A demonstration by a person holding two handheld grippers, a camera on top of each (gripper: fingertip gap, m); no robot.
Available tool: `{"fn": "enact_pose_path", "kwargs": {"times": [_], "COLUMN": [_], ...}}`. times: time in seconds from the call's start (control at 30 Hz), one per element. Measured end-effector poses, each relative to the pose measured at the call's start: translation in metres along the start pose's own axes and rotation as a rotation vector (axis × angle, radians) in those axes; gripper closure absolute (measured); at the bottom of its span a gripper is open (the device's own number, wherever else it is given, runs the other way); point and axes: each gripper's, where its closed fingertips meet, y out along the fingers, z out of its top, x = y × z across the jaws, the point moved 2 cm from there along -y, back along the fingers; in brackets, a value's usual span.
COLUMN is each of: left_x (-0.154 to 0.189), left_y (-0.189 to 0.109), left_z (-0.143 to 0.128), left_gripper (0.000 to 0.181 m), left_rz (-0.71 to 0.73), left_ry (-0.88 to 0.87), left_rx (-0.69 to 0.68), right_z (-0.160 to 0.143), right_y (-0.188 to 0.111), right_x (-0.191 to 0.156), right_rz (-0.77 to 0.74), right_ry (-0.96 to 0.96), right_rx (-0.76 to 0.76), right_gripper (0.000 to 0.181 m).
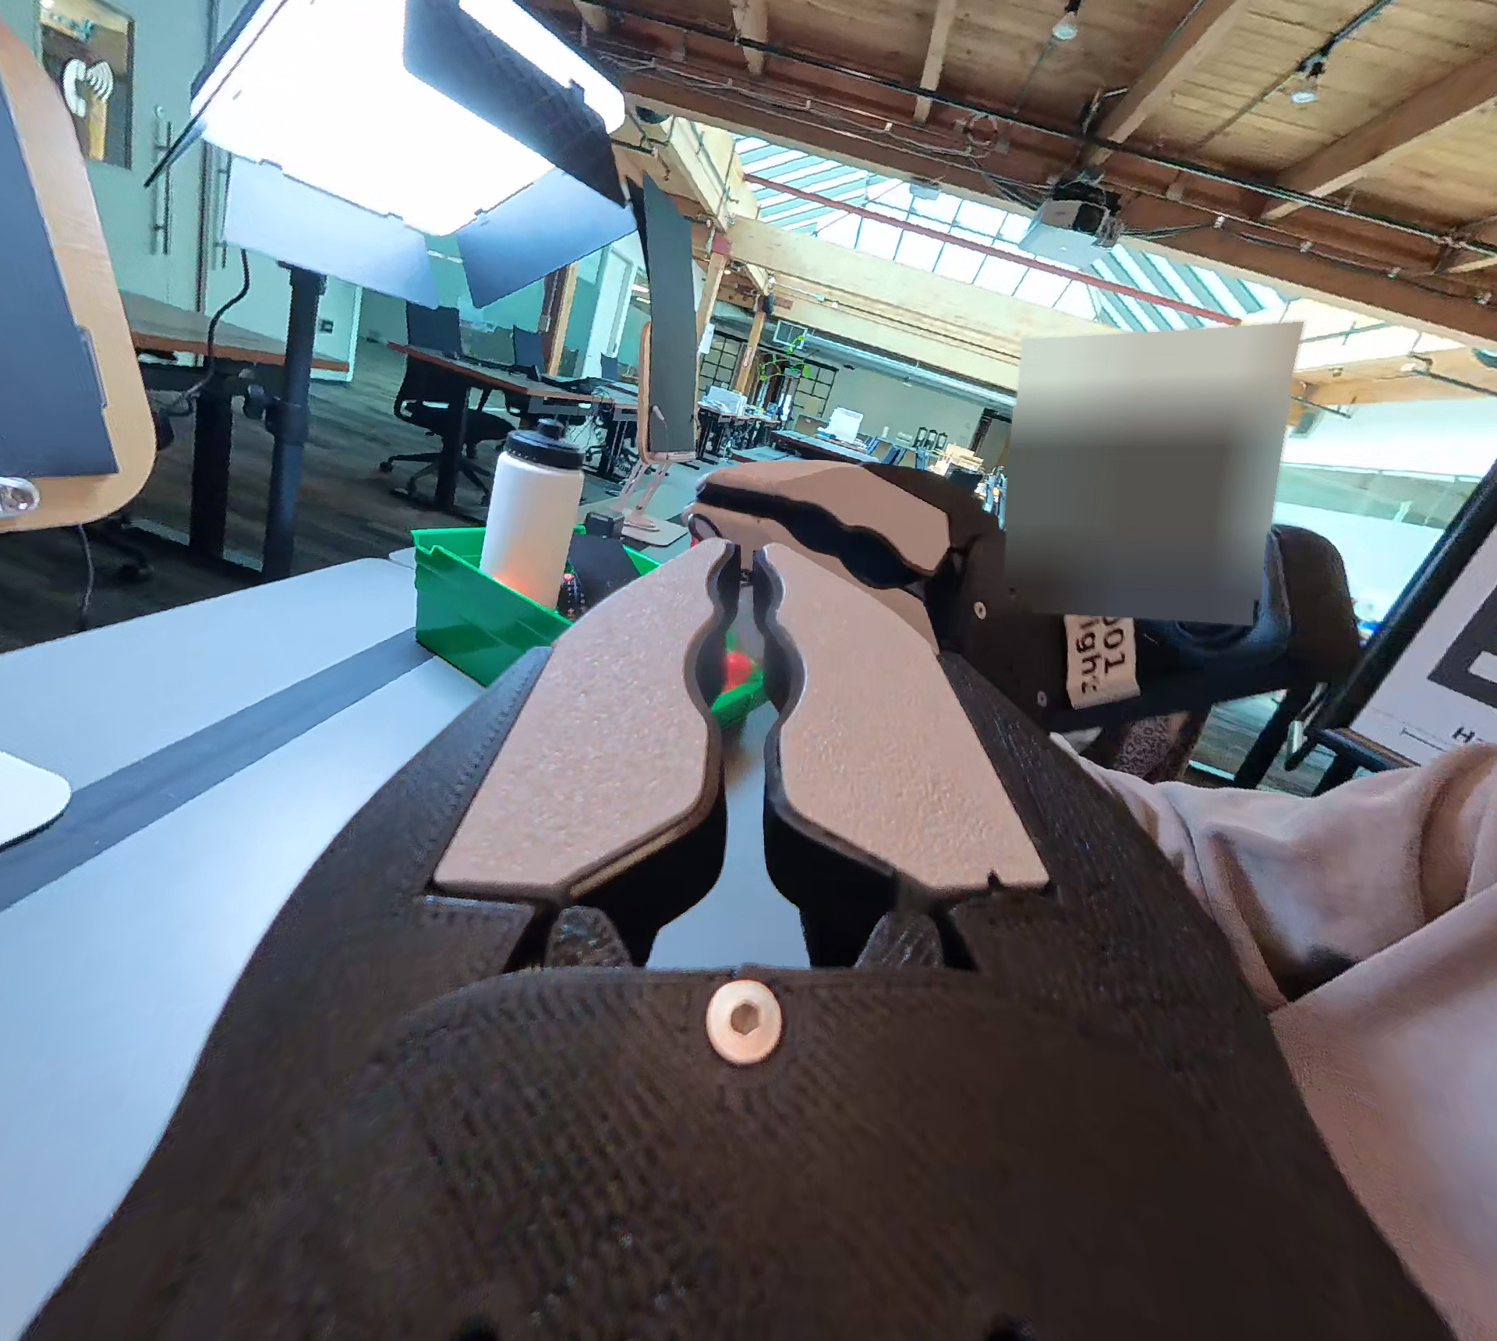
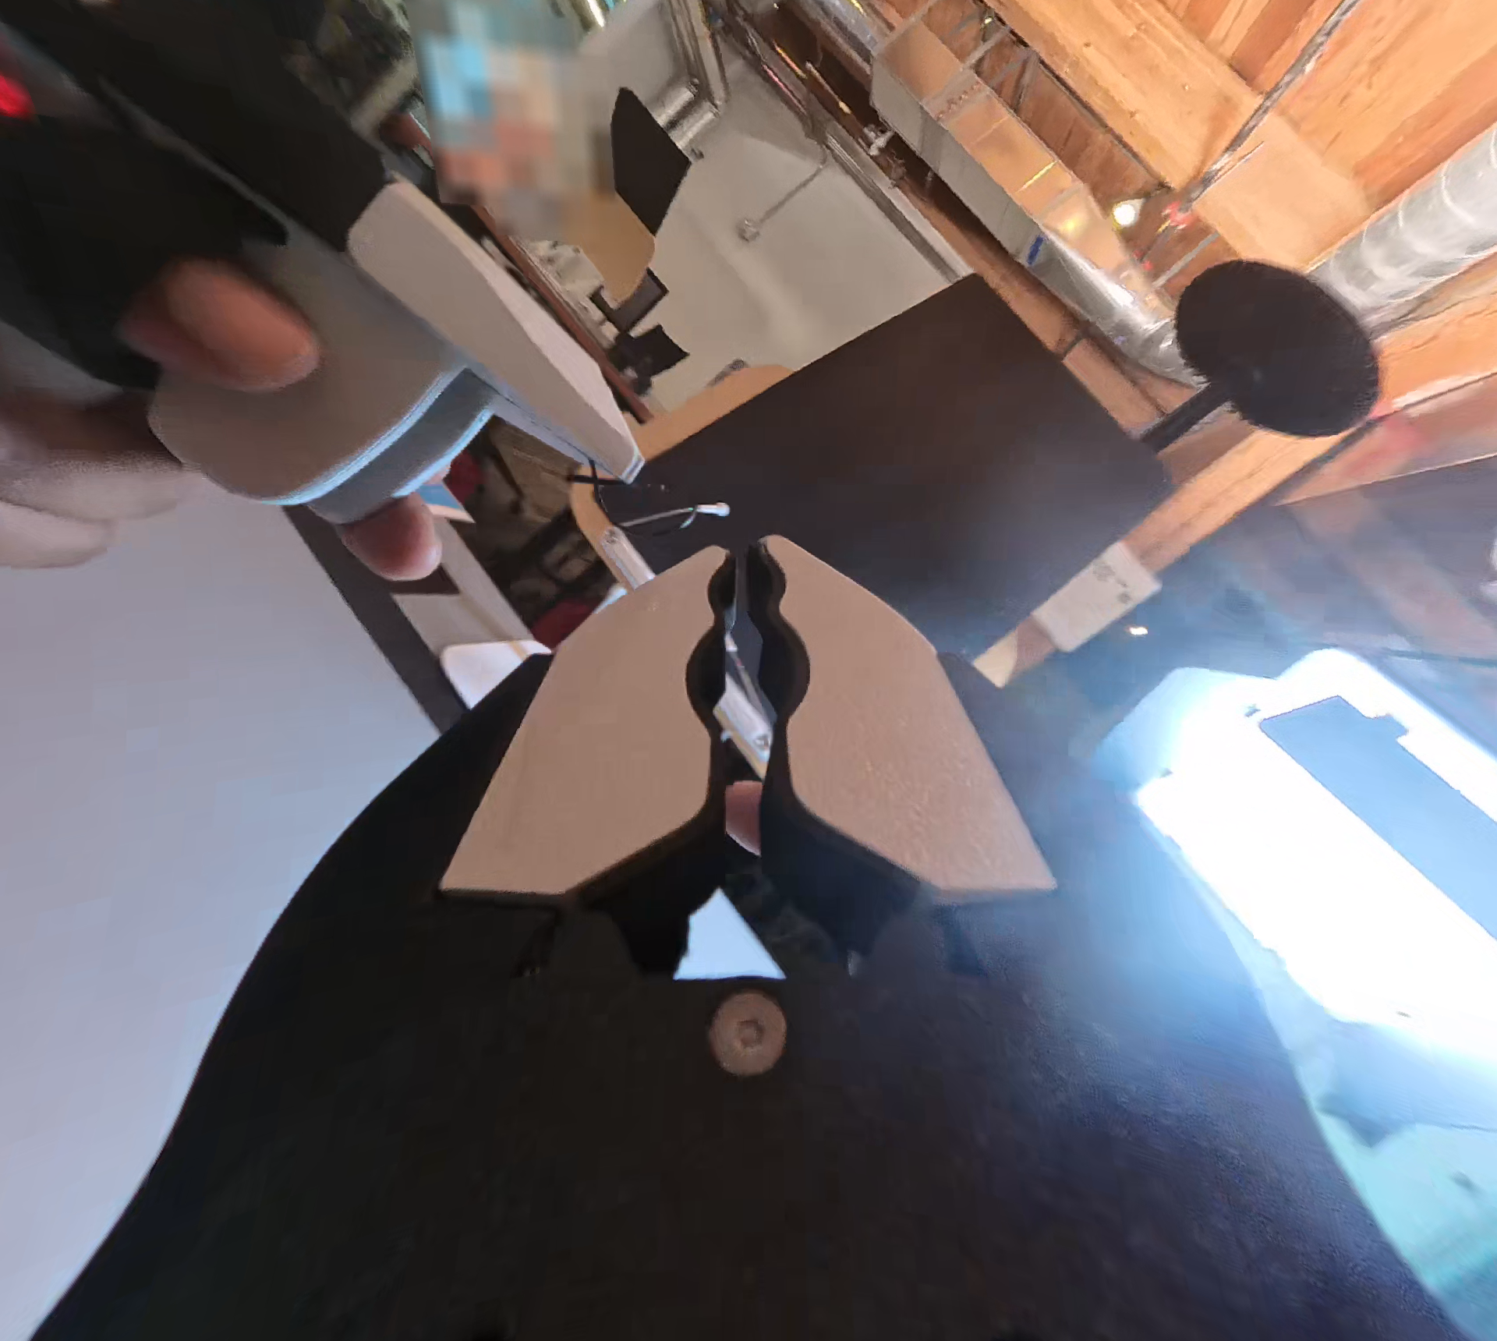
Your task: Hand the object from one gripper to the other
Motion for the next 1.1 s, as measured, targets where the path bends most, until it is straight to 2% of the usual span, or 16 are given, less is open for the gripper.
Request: {"fn": "enact_pose_path", "kwargs": {"times": [0.03, 0.1, 0.17, 0.27, 0.33, 0.47, 0.63, 0.77, 0.87, 0.93, 1.0, 1.03, 1.1], "left_x": [0.003, 0.009, 0.016, 0.027, 0.03, 0.028, 0.02, 0.015, 0.017, 0.018, 0.02, 0.022, 0.034], "left_y": [-0.001, -0.003, -0.006, -0.009, -0.01, -0.009, -0.003, 0.0, 0.002, 0.002, 0.002, 0.003, 0.005], "left_z": [0.002, 0.007, 0.011, 0.011, 0.008, 0.0, -0.013, -0.018, -0.024, -0.024, -0.026, -0.03, -0.034], "left_gripper": [0.178, 0.178, 0.178, 0.178, 0.178, 0.178, 0.177, 0.177, 0.178, 0.178, 0.176, 0.167, 0.151], "left_rz": [-0.016, -0.025, -0.016, 0.033, 0.109, 0.306, 0.491, 0.557, 0.55, 0.543, 0.481, 0.405, 0.223], "left_ry": [0.03, 0.139, 0.318, 0.643, 0.902, 1.395, 1.78, 1.892, 1.957, 1.953, 1.879, 1.79, 1.498], "left_rx": [0.012, 0.021, 0.011, -0.053, -0.109, -0.191, -0.23, -0.242, -0.242, -0.231, -0.211, -0.209, -0.182], "right_z": [0.0, -0.001, 0.005, 0.018, 0.025, 0.032, 0.03, 0.028, 0.024, 0.024, 0.026, 0.029, 0.034], "right_y": [0.0, 0.0, -0.005, -0.018, -0.026, -0.026, -0.017, -0.012, -0.011, -0.011, -0.012, -0.014, -0.02], "right_x": [0.0, -0.005, -0.013, -0.016, -0.011, 0.001, -0.013, -0.019, -0.018, -0.016, -0.012, -0.007, 0.006], "right_rz": [0.043, 0.198, 0.425, 0.748, 0.886, 0.978, 0.968, 0.904, 0.852, 0.853, 0.836, 0.814, 0.779], "right_ry": [0.081, 0.286, 0.535, 0.906, 1.085, 1.4, 1.559, 1.608, 1.598, 1.568, 1.485, 1.429, 1.309], "right_rx": [0.008, 0.022, 0.065, 0.11, 0.134, 0.166, 0.07, 0.027, 0.024, 0.035, 0.08, 0.128, 0.214], "right_gripper": [0.176, 0.164, 0.16, 0.148, 0.144, 0.147, 0.153, 0.164, 0.18, 0.18, 0.18, 0.181, 0.181]}}
